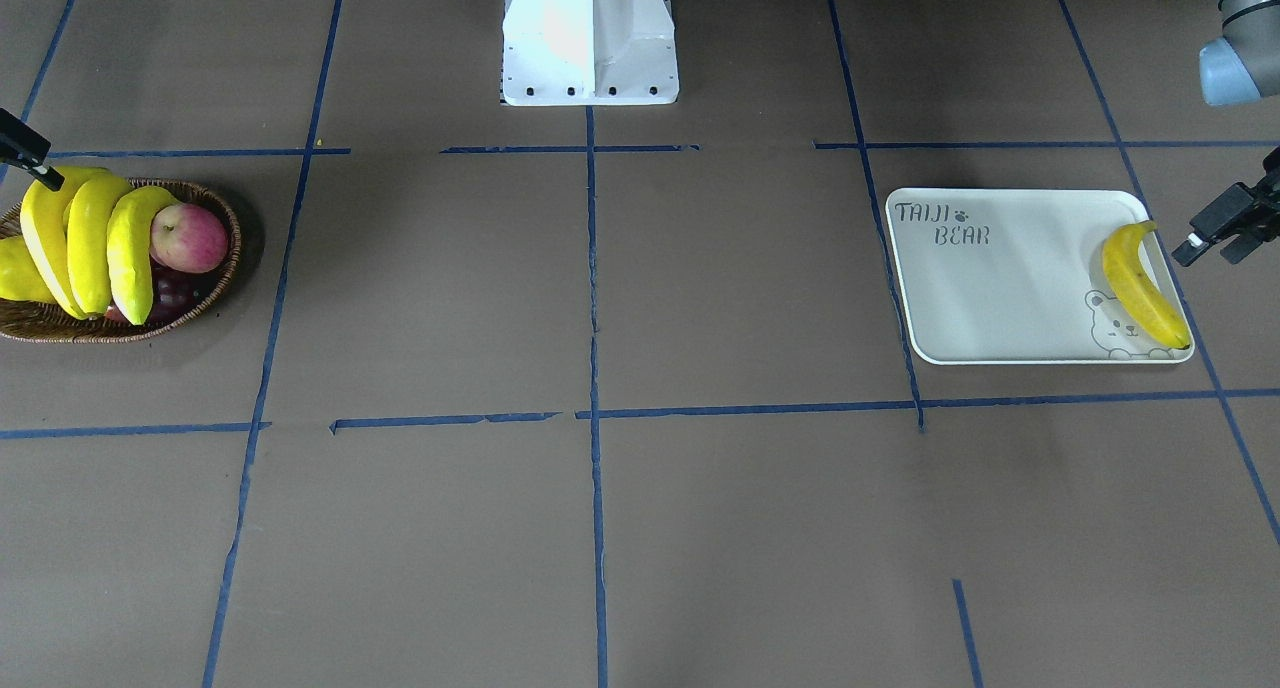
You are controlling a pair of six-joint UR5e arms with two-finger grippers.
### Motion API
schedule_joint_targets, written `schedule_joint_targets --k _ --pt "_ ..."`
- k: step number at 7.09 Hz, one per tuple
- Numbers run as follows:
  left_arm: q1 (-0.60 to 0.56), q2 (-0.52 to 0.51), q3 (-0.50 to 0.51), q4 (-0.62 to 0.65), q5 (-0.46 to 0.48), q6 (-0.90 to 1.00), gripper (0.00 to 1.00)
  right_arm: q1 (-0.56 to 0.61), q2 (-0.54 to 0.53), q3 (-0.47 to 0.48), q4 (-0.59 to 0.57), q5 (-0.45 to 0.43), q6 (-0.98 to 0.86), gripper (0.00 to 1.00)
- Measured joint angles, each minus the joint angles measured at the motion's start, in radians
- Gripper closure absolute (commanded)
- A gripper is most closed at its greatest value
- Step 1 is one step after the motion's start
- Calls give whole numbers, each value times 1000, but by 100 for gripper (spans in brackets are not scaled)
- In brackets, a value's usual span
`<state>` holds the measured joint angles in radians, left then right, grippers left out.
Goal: Transfer all bananas from basket to plate
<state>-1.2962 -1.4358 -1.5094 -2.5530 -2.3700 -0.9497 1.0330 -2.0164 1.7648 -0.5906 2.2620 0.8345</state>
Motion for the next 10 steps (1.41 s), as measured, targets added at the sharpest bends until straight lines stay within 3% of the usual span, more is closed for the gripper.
schedule_joint_targets --k 1,2,4,5,8,10 --pt "0 0 0 -1 0 0 0 -12 7 0 0 -1 9 16" --pt "0 0 0 0 0 0 0 -22 12 -1 1 -1 19 26" --pt "0 0 1 0 0 0 0 -32 18 -1 1 -1 26 62" --pt "0 0 1 1 0 0 0 -34 20 -1 1 1 26 71" --pt "0 0 1 2 0 0 0 -33 23 0 5 4 21 90" --pt "1 0 2 2 0 0 0 -31 23 2 5 4 20 88"
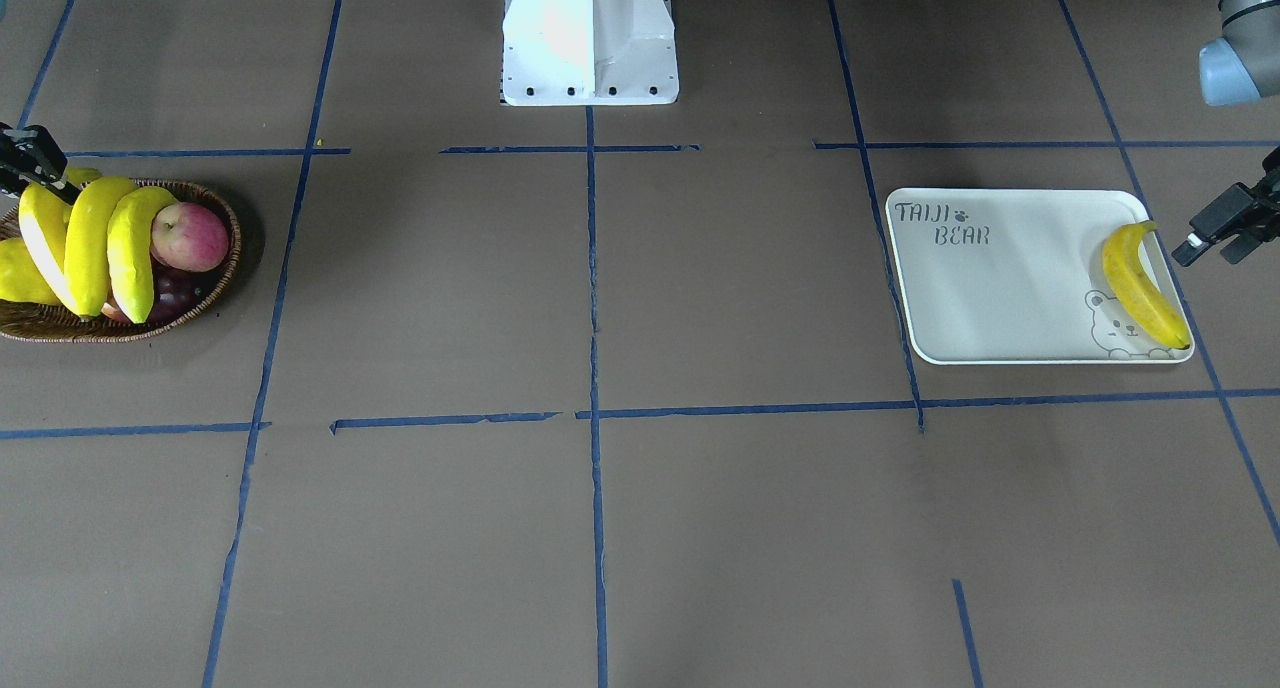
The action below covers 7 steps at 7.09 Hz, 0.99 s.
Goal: Transfer all bananas from basket to plate
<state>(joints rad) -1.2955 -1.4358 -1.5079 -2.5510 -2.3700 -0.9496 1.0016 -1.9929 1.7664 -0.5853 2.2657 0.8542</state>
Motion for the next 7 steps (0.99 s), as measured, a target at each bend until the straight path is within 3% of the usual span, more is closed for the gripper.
schedule_joint_targets --k 3,7 --pt "0 0 1 0 0 0 0 22 -9 16 0 5 -7 97" --pt "1 0 0 0 0 -1 0 163 -24 52 0 7 -12 100"
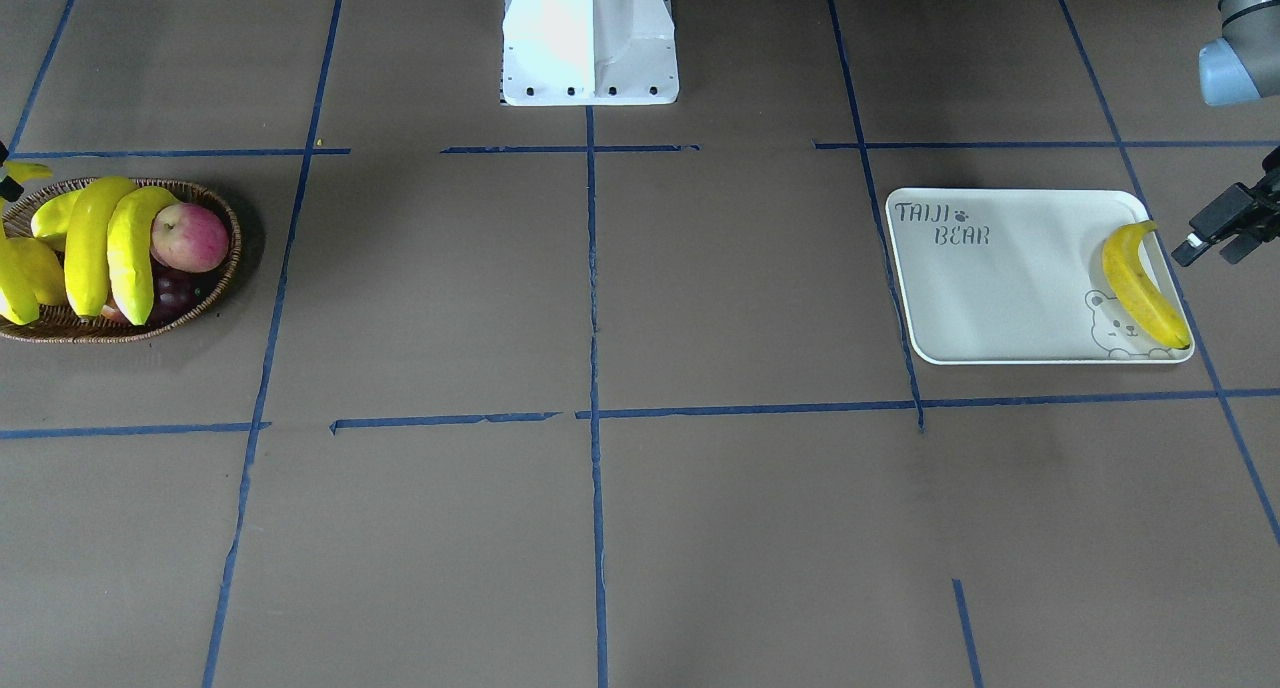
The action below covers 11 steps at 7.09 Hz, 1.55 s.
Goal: Transfer all bananas from basket to plate
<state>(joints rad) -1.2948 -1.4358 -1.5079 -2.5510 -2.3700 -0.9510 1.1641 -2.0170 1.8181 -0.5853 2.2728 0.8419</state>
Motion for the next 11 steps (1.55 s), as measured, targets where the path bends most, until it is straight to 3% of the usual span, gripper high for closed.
schedule_joint_targets --k 4,8,10,11 --pt "1 -1 0 -75 -4 -6 0 34 78 86 -12 56 9 100" --pt "47 -85 -18 -214 -80 -87 0 -73 365 76 -12 125 113 99" --pt "122 -149 -70 -215 -83 -279 0 -174 500 61 -13 82 258 99" --pt "144 -169 -93 -212 -67 -373 0 -233 537 64 -13 10 341 99"
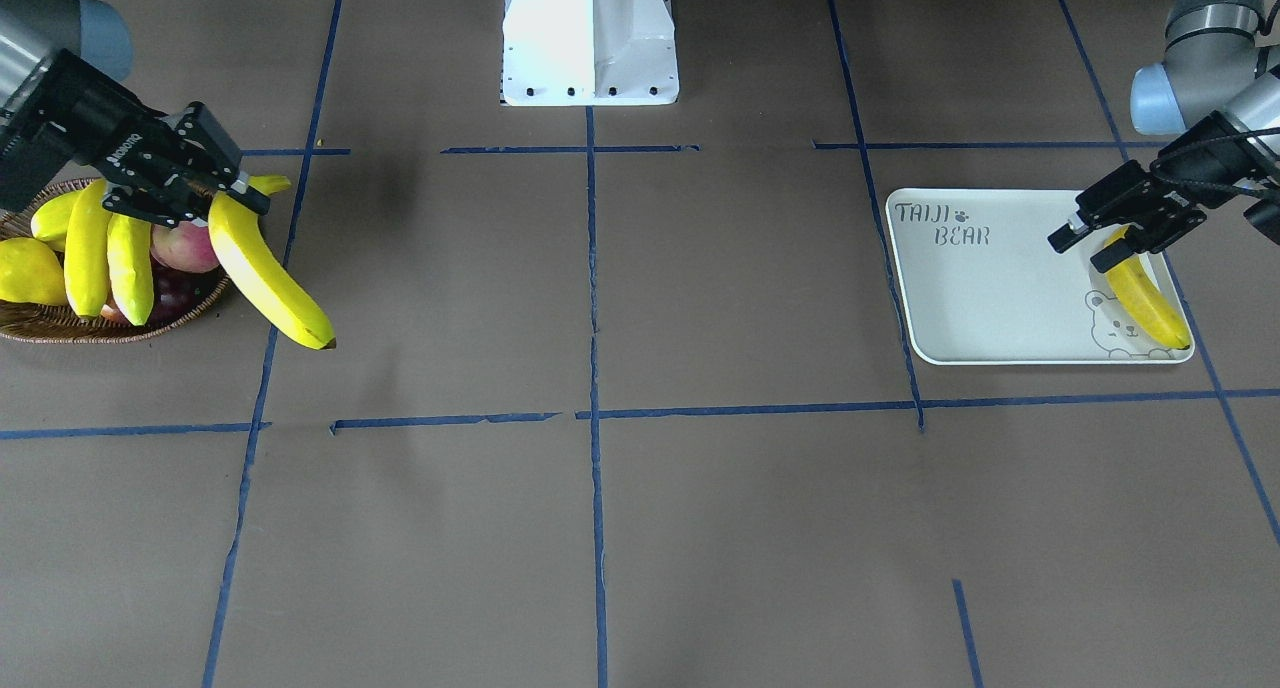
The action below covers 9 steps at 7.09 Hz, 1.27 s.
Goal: Transfer all bananas from basket to plate
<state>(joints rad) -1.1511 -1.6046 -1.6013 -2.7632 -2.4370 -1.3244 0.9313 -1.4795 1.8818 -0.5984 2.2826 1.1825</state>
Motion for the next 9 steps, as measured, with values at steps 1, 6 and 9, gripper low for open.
schedule_joint_targets --k 1,6,9 --pt "18 -37 -13 4 28 -111 0 -67 31 6 0 -87 75 99" --pt "203 -305 -30 128 68 -439 0 -255 213 11 -103 -319 233 99" --pt "269 -435 -94 384 84 -501 0 -332 269 11 -142 -410 249 100"
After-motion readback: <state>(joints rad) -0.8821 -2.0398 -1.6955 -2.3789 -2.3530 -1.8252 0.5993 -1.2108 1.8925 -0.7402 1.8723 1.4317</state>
